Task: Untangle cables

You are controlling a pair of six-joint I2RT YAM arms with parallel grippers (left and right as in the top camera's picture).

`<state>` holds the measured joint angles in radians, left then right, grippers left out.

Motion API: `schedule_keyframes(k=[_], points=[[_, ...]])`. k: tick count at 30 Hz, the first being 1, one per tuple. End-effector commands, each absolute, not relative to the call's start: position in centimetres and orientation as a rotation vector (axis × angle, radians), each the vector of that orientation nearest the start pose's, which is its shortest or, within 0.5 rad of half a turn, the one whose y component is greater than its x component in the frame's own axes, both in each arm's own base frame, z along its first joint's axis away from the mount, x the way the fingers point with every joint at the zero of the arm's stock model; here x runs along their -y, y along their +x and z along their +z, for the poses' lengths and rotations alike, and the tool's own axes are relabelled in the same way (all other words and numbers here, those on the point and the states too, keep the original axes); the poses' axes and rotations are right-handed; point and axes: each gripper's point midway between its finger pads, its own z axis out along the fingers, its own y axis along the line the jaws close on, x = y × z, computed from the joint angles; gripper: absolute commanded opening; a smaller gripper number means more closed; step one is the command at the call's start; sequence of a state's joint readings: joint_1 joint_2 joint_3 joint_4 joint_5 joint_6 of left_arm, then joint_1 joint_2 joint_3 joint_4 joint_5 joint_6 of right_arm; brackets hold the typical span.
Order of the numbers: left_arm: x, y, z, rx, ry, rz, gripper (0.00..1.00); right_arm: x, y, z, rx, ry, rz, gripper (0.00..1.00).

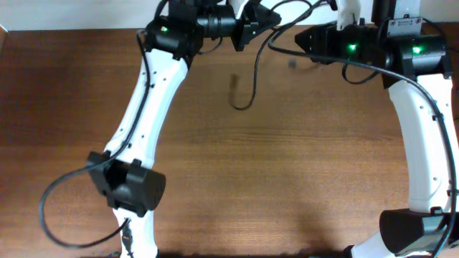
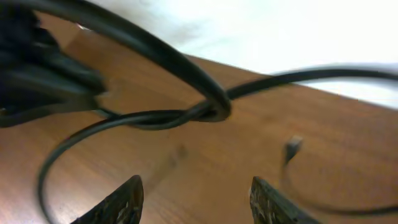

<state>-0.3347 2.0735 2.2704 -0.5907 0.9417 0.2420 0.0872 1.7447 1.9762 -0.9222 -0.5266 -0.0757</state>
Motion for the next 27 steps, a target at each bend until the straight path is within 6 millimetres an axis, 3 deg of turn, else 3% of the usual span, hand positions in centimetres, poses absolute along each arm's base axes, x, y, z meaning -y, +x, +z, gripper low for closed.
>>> schedule_keyframes(k=[1, 7, 13, 17, 22, 27], points=[[30.1, 44.1, 42.9, -1.477, 1.107, -0.945, 0.0, -13.0, 45.2, 35.2, -2.139, -0.496, 0.601, 0.54], [29.6, 44.9, 41.6, -1.57, 1.064, -0.903, 0.0, -12.3, 46.1, 36.9, -2.065, -0.488, 0.569, 0.54], [29.4, 45.4, 41.5, -1.584, 1.048, -0.868, 0.0, -12.2, 45.4, 39.7, -1.991, -0.49, 0.553, 0.54], [29.9, 45.0, 41.5, -1.577, 1.06, -0.878, 0.0, -12.3, 45.2, 39.6, -2.012, -0.445, 0.595, 0.53], [30.0, 45.0, 41.6, -1.572, 1.061, -0.869, 0.0, -15.0, 44.0, 40.7, -1.981, -0.468, 0.782, 0.51], [30.0, 45.1, 41.5, -1.573, 1.06, -0.867, 0.0, -17.0, 43.5, 41.5, -1.946, -0.502, 0.833, 0.51]])
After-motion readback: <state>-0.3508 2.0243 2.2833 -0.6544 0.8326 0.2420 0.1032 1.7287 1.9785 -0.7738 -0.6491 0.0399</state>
